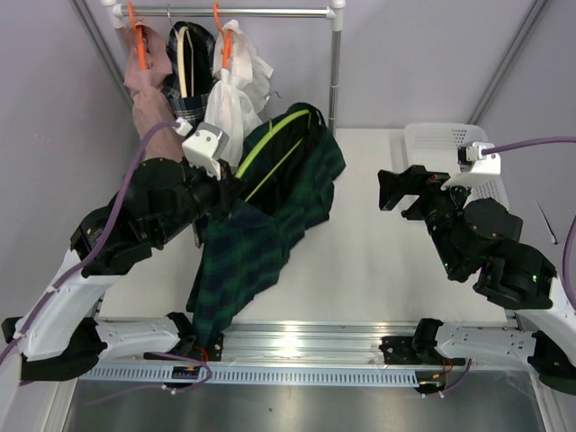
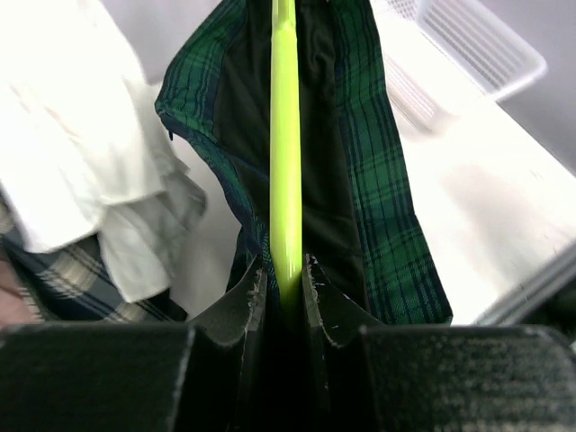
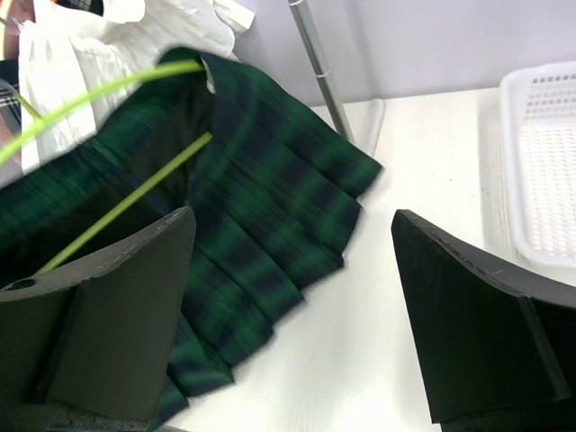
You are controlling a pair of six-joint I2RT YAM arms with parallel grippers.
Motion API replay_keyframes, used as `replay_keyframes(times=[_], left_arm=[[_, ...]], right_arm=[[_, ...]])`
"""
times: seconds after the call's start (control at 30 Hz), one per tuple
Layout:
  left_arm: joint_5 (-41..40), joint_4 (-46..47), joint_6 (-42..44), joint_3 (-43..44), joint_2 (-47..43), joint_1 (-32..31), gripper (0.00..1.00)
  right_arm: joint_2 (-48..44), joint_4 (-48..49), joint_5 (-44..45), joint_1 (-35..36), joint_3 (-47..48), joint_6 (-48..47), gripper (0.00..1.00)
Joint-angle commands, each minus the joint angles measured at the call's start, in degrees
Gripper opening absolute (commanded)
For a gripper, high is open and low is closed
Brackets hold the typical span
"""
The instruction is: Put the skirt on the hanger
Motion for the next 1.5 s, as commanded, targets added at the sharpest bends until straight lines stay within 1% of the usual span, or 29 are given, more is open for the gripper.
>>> replay_keyframes(times=[0.0,0.07,0.17,0.23,0.43,0.6,0.83,1.0,1.13,1.27,1.4,1.47], left_arm=[[-6.6,6.1,-1.6,8.5,2.3,0.1,0.00],[-8.6,4.7,-2.1,11.4,4.9,0.1,0.00],[-9.3,3.3,-2.5,16.9,7.3,0.1,0.00],[-9.7,3.0,-2.8,18.3,8.7,0.1,0.00],[-11.9,3.3,-3.8,22.0,11.4,0.1,0.00],[-13.7,5.7,-4.1,22.7,12.2,0.1,0.00],[-15.8,10.2,-4.4,24.1,15.9,0.3,0.00],[-18.7,10.4,-4.6,27.1,18.9,1.0,0.00],[-18.5,11.9,-4.3,28.2,20.0,2.3,0.00],[-16.7,12.1,-4.6,30.6,22.5,5.4,0.00],[-12.9,11.6,-4.8,36.4,26.1,8.5,0.00],[-12.3,10.9,-4.4,39.0,29.1,9.7,0.00]], right_arm=[[0.4,-0.9,2.0,-0.3,1.9,1.5,0.95],[0.4,-1.0,1.9,-0.3,2.0,1.4,0.95],[0.9,-1.2,1.7,-0.5,2.3,1.4,0.95],[1.3,-1.8,1.4,-0.6,2.9,1.5,0.95],[2.0,-2.2,1.0,-0.8,3.5,1.6,0.95],[2.8,-2.2,0.5,-0.9,3.9,1.5,0.95],[3.5,-1.9,-0.4,-1.2,4.2,1.6,0.95],[3.4,-2.1,-0.7,-1.2,4.2,1.8,0.95],[3.3,-2.0,-0.9,-1.3,4.1,1.8,0.95],[2.9,-2.0,-0.9,-1.4,4.0,1.7,0.95],[2.7,-2.2,-0.9,-1.5,3.8,1.8,0.95],[2.5,-2.3,-0.9,-1.7,3.8,1.6,0.95]])
